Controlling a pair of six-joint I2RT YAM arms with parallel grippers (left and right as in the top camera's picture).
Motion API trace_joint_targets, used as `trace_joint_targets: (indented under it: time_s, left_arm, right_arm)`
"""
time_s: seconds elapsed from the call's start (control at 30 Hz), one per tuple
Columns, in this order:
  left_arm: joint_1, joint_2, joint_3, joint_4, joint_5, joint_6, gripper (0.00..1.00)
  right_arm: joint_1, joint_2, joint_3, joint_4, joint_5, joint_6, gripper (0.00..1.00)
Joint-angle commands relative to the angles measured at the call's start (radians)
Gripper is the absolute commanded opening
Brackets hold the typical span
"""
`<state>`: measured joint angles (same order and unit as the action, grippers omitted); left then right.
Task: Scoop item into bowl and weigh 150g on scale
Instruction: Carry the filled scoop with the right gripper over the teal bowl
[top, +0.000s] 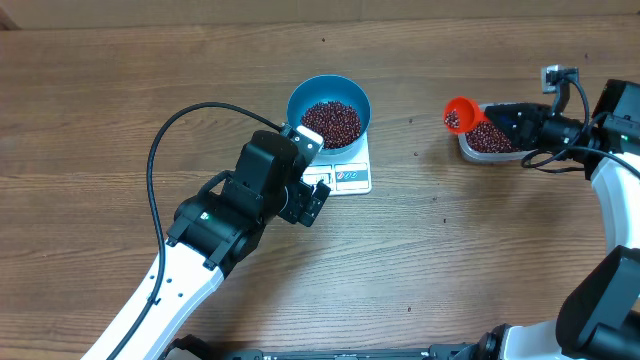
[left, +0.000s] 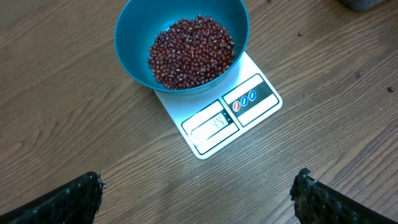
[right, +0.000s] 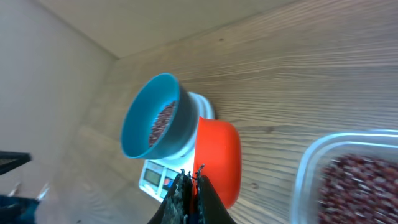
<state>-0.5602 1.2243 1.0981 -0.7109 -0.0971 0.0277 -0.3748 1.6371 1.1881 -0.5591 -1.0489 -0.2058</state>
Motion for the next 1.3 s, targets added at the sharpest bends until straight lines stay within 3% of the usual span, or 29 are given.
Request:
trace_joint_targets:
  time_s: [0.0,0.17,0.33,0.6,0.77,0.97,1.27]
  left_arm:
    - [0.004,-0.009,-0.003,0.004,0.012,-0.013,1.0]
    - [0.004,-0.009,-0.003,0.004,0.012,-0.013,1.0]
    - [0.004,-0.009,-0.003,0.004,0.012,-0.013,1.0]
    - [0.004,-0.009,-0.003,0.004,0.012,-0.013,1.0]
    - [0.004,-0.009,-0.003,0.004,0.012,-0.013,1.0]
    - [0.004,-0.009,-0.003,0.004,0.012,-0.013,1.0]
    - [0.004,-0.009,-0.003,0.004,0.012,-0.013,0.99]
  right_arm:
    - [0.053,-0.025,0.021,0.009,-0.071,0.005,0.04]
    - [0.172,-0.025,0.021,0.079,-0.066,0.01,0.04]
    - [0.3,-0.025,0.021,0.224,0.012,0.178,0.04]
    - [0.416,-0.025,0.021,0.358,0.046,0.18,0.04]
    - [0.488,-0.023,0.021,0.371,0.201,0.18,0.04]
    - [0.526,-0.013,0.021,0.376,0.385,0.179,0.04]
    - [0.526,0.024,0.021,0.424,0.386,0.175,0.04]
